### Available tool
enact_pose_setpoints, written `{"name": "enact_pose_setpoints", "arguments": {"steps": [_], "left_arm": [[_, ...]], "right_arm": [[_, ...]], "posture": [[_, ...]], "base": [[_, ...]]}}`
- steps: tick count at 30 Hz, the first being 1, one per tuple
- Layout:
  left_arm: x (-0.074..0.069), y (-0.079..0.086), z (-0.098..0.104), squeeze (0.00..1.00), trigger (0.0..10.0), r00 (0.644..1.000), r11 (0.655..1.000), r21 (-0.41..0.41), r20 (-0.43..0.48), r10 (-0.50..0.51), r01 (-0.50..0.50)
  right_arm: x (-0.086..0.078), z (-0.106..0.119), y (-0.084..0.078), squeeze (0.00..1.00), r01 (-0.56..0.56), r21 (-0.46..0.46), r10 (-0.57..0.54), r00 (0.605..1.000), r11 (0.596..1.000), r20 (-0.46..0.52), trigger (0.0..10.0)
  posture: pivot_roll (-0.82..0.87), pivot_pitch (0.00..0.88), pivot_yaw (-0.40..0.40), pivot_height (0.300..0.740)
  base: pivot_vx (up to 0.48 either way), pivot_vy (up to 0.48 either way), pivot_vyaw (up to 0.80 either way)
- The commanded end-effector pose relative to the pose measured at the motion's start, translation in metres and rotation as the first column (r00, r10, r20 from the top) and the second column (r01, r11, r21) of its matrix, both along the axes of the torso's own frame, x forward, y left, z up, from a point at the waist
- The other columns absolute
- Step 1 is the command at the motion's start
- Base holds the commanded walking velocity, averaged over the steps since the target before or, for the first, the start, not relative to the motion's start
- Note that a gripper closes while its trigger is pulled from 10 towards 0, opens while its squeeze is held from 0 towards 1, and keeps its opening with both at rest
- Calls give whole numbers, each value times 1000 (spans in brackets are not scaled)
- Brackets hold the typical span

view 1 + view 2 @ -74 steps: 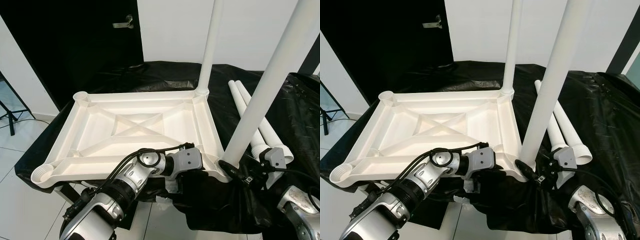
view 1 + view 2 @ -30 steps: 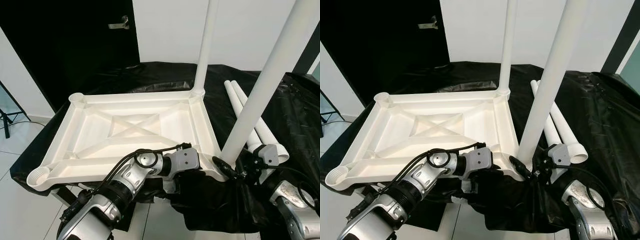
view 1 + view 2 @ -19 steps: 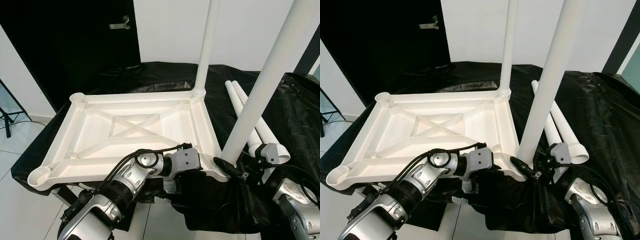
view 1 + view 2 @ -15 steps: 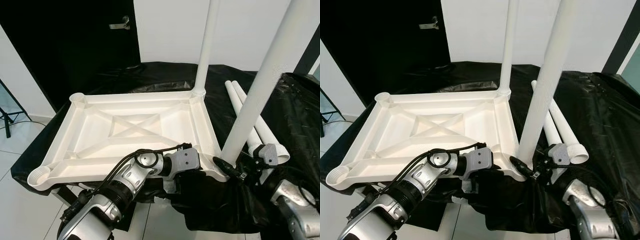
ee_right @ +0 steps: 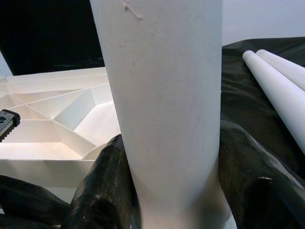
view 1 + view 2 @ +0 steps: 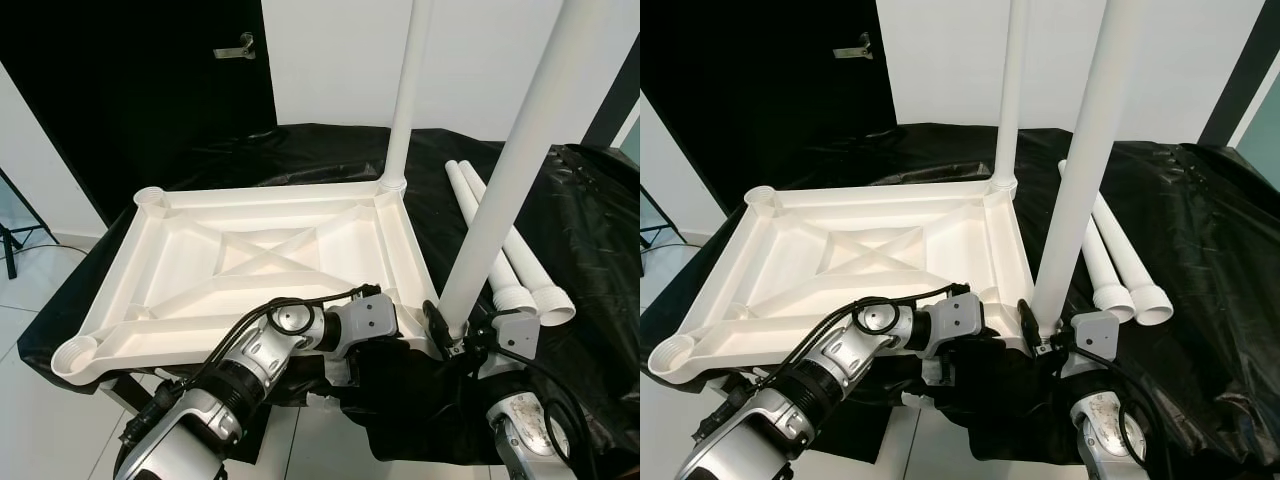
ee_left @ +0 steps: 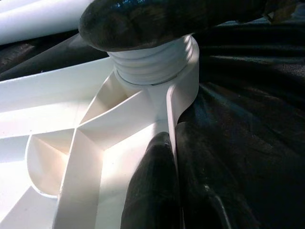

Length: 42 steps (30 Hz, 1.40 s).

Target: Building children table

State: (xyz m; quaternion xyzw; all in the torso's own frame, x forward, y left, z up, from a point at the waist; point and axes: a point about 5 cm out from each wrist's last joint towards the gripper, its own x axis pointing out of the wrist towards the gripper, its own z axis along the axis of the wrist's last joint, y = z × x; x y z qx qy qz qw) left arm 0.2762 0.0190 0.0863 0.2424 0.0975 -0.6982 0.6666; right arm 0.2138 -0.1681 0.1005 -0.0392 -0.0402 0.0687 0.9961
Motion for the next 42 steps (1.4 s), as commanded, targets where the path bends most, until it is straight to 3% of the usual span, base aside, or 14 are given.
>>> {"name": "enact_pose_setpoints", "arguments": {"steps": [1, 2, 3, 5, 6, 10, 11, 12, 13, 21, 22, 24, 25, 42], "left_arm": [[-30, 25, -53, 0, 10000, 971, 981, 176, -236, -44, 87], [-30, 25, -53, 0, 10000, 971, 981, 176, -236, -44, 87], [-29, 25, -52, 0, 10000, 971, 981, 175, -234, -43, 86], [-29, 25, -52, 0, 10000, 971, 981, 175, -234, -43, 86], [-28, 24, -52, 0, 10000, 972, 981, 174, -232, -41, 82], [-28, 23, -52, 0, 10000, 972, 982, 172, -232, -37, 78], [-28, 22, -53, 0, 10000, 972, 982, 172, -231, -36, 77], [-28, 22, -53, 0, 10000, 972, 982, 172, -231, -36, 77], [-28, 22, -53, 0, 10000, 972, 982, 172, -231, -35, 76], [-27, 22, -53, 0, 10000, 973, 983, 170, -231, -30, 70], [-27, 22, -53, 0, 10000, 972, 983, 171, -231, -30, 70], [-27, 22, -53, 0, 10000, 972, 983, 171, -231, -30, 71], [-27, 22, -54, 0, 10000, 972, 983, 172, -231, -31, 72], [-27, 21, -54, 0, 10000, 972, 983, 168, -231, -33, 73]], "right_arm": [[2, -9, -32, 0, 189, -80, -195, 978, 979, -69, 4314], [2, -9, -32, 0, 189, -80, -195, 978, 979, -69, 4314], [4, -8, -28, 0, 138, -80, -144, 987, 987, -68, 10000], [4, -8, -28, 0, 138, -80, -144, 987, 987, -68, 10000], [6, -6, -23, 1000, 77, -57, -80, 995, 995, -62, 10000], [9, -4, -13, 1000, -42, -9, 41, 997, 999, -62, 10000], [8, -4, -9, 404, -99, -12, 99, 993, 995, -62, 10000], [8, -4, -9, 404, -99, -12, 99, 993, 995, -62, 10000], [7, -4, -6, 0, -142, -16, 140, 988, 990, -61, 10000], [9, -5, -20, 0, -340, -41, 333, 934, 939, -133, 10000], [12, -3, -24, 0, -374, -32, 366, 920, 927, -140, 3059], [14, -1, -27, 0, -399, -22, 392, 909, 917, -144, 3059], [16, 3, -28, 0, -435, -18, 428, 893, 900, -141, 0], [20, 1, -28, 0, -480, 1, 474, 866, 877, -162, 0]], "posture": [[171, 0, -5, 740], [171, 0, -5, 740], [169, 0, -6, 740], [169, 0, -6, 740], [167, 0, -9, 740], [165, 0, -14, 740], [165, 0, -15, 740], [165, 0, -15, 740], [165, 0, -15, 740], [155, 0, -7, 740], [152, 0, -7, 740], [151, 0, -7, 740], [149, 0, -6, 740], [153, 0, -3, 740]], "base": [[0, 0, 0], [0, 0, 0], [0, 0, 0], [0, 0, 0], [0, 0, 0], [0, 0, 0], [0, 0, 0], [0, 0, 0], [0, 0, 0], [0, 0, 0], [0, 0, 0], [0, 0, 0], [0, 0, 0], [0, 0, 0]]}}
